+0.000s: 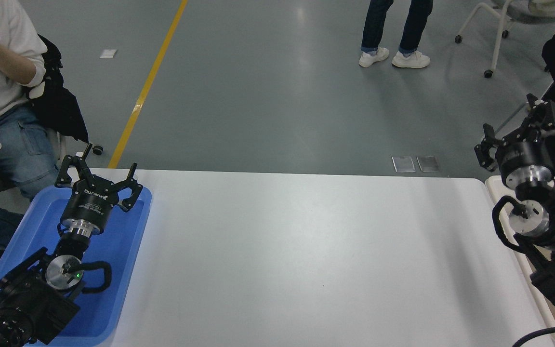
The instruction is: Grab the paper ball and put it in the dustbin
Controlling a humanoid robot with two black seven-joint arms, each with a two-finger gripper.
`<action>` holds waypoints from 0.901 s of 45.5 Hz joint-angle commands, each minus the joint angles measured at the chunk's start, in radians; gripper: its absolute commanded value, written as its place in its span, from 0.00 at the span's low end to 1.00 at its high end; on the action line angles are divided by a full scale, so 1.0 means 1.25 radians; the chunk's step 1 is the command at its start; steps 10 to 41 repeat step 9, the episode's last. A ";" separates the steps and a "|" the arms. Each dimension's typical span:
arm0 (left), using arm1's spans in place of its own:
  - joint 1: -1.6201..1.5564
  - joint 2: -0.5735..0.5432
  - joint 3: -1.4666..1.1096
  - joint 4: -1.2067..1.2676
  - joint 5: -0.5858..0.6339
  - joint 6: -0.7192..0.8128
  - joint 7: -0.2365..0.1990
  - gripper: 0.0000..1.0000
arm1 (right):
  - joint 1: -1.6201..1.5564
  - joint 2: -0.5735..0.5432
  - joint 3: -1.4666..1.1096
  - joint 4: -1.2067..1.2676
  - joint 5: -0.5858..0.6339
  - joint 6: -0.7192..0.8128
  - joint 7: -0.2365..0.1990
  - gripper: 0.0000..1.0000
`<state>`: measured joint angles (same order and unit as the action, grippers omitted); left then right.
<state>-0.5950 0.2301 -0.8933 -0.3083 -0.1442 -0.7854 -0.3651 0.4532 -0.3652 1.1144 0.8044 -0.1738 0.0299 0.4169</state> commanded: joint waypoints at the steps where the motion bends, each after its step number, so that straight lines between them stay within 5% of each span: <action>1: 0.000 0.000 -0.001 0.000 0.000 0.000 0.000 1.00 | -0.062 0.044 0.010 0.004 -0.001 0.030 0.015 1.00; 41: 0.000 0.000 0.000 0.000 0.000 0.000 0.000 1.00 | -0.062 0.049 0.010 0.004 -0.001 0.030 0.019 1.00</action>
